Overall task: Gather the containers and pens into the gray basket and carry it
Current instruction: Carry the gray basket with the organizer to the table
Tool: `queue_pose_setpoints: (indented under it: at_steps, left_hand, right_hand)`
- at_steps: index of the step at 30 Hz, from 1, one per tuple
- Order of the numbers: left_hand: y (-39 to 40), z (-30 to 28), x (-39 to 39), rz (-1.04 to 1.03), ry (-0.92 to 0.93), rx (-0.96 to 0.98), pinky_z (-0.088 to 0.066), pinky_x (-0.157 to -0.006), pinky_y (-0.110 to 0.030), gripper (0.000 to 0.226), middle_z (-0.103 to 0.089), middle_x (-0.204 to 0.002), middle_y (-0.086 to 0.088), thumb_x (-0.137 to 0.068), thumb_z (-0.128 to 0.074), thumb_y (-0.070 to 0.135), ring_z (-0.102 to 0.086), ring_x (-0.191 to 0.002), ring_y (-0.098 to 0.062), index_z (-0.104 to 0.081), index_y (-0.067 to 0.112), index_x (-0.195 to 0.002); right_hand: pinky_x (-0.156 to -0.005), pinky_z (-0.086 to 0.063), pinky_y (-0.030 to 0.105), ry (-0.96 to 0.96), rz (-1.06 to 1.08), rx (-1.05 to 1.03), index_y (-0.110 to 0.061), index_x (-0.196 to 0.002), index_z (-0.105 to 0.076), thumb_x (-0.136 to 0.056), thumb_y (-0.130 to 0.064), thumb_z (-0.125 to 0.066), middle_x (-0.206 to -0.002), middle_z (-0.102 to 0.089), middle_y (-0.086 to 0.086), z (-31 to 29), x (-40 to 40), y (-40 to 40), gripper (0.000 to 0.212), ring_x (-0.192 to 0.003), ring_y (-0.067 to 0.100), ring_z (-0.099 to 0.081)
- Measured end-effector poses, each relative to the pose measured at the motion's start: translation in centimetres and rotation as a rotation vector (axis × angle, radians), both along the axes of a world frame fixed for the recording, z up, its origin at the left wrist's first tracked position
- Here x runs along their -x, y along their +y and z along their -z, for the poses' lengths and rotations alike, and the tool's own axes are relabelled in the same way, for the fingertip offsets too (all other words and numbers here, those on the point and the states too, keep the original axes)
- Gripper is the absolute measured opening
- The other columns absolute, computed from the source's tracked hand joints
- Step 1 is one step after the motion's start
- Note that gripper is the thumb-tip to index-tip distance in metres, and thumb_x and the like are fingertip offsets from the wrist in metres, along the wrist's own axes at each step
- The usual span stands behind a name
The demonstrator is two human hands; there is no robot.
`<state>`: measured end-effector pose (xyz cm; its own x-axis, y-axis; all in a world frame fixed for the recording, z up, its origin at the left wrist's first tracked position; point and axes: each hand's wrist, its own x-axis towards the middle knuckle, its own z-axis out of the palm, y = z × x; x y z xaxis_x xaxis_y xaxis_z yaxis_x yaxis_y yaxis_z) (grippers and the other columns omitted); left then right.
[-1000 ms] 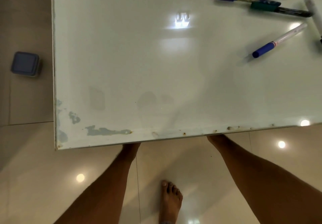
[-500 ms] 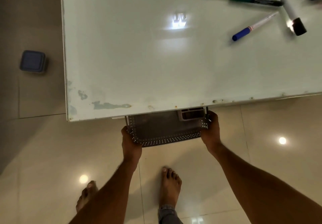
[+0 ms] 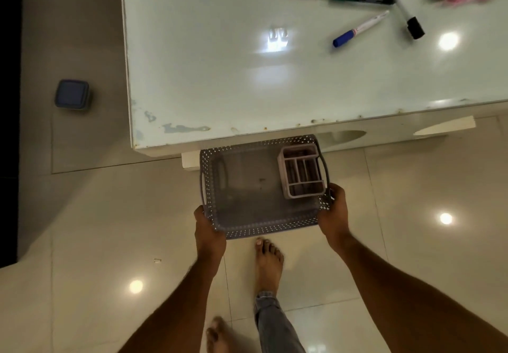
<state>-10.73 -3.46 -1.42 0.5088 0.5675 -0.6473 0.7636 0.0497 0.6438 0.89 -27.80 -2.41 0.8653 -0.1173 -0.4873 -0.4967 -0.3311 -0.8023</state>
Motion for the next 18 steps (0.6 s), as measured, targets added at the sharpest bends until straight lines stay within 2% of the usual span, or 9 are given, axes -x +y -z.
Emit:
queue_pose_setpoints:
  at_steps: [3,5,8,10,12,14,16,18]
  left_hand:
    - [-0.5,-1.4,1.6,0.003,-0.011,0.002,-0.048,-0.051,-0.005,0.044,-0.057,-0.12,0.0,-0.101,-0.058,0.012,-0.057,-0.089,-0.009,-0.038,0.014,-0.14]
    - [-0.8,-2.7,3.2,-0.013,-0.014,-0.002,-0.049,-0.052,-0.006,0.041,-0.058,-0.118,0.0,-0.102,-0.058,0.013,-0.06,-0.091,-0.011,-0.039,0.015,-0.139]
    - [-1.3,-4.5,5.9,0.012,-0.013,-0.017,-0.048,-0.064,-0.014,0.044,-0.061,-0.121,-0.005,-0.099,-0.061,0.013,-0.062,-0.1,-0.023,-0.04,0.015,-0.137]
    - [-1.6,-5.8,7.6,0.001,-0.005,-0.008,-0.051,-0.07,-0.021,0.043,-0.062,-0.123,-0.008,-0.099,-0.06,0.011,-0.062,-0.101,-0.025,-0.04,0.013,-0.138]
    - [-1.9,-7.4,9.0,-0.006,-0.003,-0.005,-0.051,-0.067,-0.017,0.042,-0.063,-0.123,-0.009,-0.099,-0.059,0.01,-0.062,-0.098,-0.023,-0.041,0.013,-0.137]
    - [-2.0,-9.0,9.9,-0.014,-0.017,-0.002,-0.048,-0.062,-0.01,0.041,-0.063,-0.122,-0.007,-0.099,-0.059,0.01,-0.062,-0.095,-0.018,-0.042,0.014,-0.136]
    - [-1.9,-10.7,10.2,-0.027,-0.047,0.007,-0.051,-0.055,-0.009,0.041,-0.063,-0.12,-0.004,-0.099,-0.061,0.011,-0.063,-0.092,-0.011,-0.043,0.016,-0.136]
    - [-1.6,-12.4,10.0,-0.047,-0.085,0.009,-0.051,-0.054,-0.005,0.04,-0.063,-0.117,0.0,-0.1,-0.062,0.013,-0.062,-0.092,-0.005,-0.044,0.017,-0.135]
  right_hand:
    - [-0.074,-0.056,0.014,0.019,0.026,-0.006,-0.014,-0.128,-0.047,-0.096,0.001,-0.065,-0.111,-0.059,-0.011,-1.7,2.3,-0.7,0.04,-0.099,0.005,-0.061]
    - [-0.084,-0.054,0.022,0.025,0.014,0.003,-0.011,-0.131,-0.047,-0.096,-0.003,-0.066,-0.113,-0.059,-0.006,-2.7,4.1,-1.0,0.04,-0.101,0.01,-0.061]
    - [-0.094,-0.053,0.037,0.031,0.024,0.0,-0.007,-0.133,-0.046,-0.097,-0.002,-0.065,-0.121,-0.058,0.003,-4.6,6.5,-1.5,0.042,-0.108,0.021,-0.059]
    - [-0.095,-0.054,0.04,0.029,0.035,-0.012,-0.004,-0.134,-0.047,-0.096,0.002,-0.065,-0.123,-0.058,0.007,-6.0,8.3,-1.8,0.042,-0.11,0.024,-0.059]
    - [-0.094,-0.054,0.039,0.015,0.04,-0.009,-0.004,-0.134,-0.047,-0.095,0.003,-0.065,-0.123,-0.058,0.007,-7.4,9.7,-2.0,0.043,-0.11,0.024,-0.059]
    - [-0.089,-0.054,0.032,-0.002,0.043,-0.015,-0.003,-0.133,-0.047,-0.094,0.006,-0.066,-0.121,-0.059,0.006,-8.8,10.6,-2.1,0.045,-0.109,0.023,-0.059]
    - [-0.083,-0.053,0.024,-0.02,0.052,-0.029,-0.006,-0.131,-0.048,-0.093,0.007,-0.067,-0.116,-0.059,0.001,-10.5,11.1,-1.9,0.045,-0.106,0.02,-0.06]
    - [-0.08,-0.051,0.021,-0.041,0.056,-0.023,-0.008,-0.131,-0.049,-0.092,0.005,-0.069,-0.114,-0.06,-0.004,-12.2,10.8,-1.5,0.046,-0.104,0.015,-0.061]
